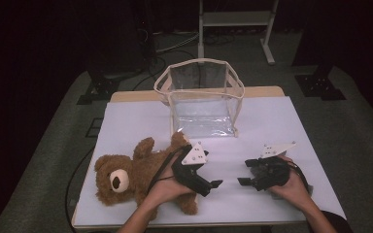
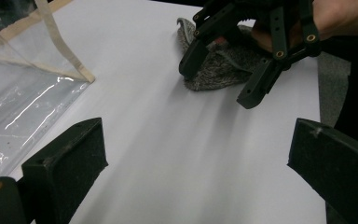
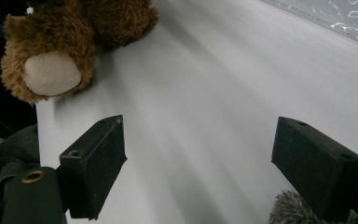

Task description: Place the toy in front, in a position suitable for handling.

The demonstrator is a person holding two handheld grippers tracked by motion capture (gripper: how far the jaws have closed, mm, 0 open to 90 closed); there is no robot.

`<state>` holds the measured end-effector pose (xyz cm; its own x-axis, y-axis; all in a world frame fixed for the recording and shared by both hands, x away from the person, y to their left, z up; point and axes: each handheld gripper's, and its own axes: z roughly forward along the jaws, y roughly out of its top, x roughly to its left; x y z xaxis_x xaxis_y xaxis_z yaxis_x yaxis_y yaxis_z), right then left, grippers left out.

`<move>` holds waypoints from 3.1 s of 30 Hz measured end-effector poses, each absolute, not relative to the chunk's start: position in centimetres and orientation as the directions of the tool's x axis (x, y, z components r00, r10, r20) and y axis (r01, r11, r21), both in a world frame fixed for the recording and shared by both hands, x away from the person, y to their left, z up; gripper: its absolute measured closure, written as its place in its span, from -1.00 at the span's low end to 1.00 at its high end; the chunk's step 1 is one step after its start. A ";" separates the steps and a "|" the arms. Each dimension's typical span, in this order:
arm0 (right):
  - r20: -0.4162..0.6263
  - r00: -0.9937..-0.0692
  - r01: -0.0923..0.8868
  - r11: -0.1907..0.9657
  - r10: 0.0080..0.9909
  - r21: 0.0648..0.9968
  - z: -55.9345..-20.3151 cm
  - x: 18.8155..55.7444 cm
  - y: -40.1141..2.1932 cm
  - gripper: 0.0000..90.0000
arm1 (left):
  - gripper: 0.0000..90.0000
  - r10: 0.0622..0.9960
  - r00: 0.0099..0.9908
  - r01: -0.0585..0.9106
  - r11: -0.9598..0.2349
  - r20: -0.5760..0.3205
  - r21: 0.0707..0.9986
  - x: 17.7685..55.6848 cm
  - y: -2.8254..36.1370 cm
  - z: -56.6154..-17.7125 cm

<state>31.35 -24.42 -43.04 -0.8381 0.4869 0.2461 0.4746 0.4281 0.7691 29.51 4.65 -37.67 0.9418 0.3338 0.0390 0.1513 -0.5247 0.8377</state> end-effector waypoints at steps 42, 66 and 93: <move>0.235 -0.849 0.462 0.448 0.474 0.765 -43.2 31.1 -24.1 -0.64 | -0.93 0.407 0.897 0.012 -0.418 0.175 0.908 29.4 12.8 -31.0; 0.242 -0.861 0.456 0.469 0.447 0.757 -43.5 31.0 -23.5 -0.64 | -0.88 0.504 0.848 0.054 -0.388 0.163 0.920 31.8 20.0 -31.9; 0.253 -0.867 0.457 0.485 0.429 0.745 -43.8 30.9 -23.1 -0.64 | -0.24 0.491 0.861 0.128 -0.463 0.134 0.877 33.6 22.8 -35.2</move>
<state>30.95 -23.12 -43.77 -0.8672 0.4288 0.2533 0.4575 0.4849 0.7454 33.55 22.76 -35.25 0.8605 0.4914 0.1342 0.1277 -0.4631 0.8771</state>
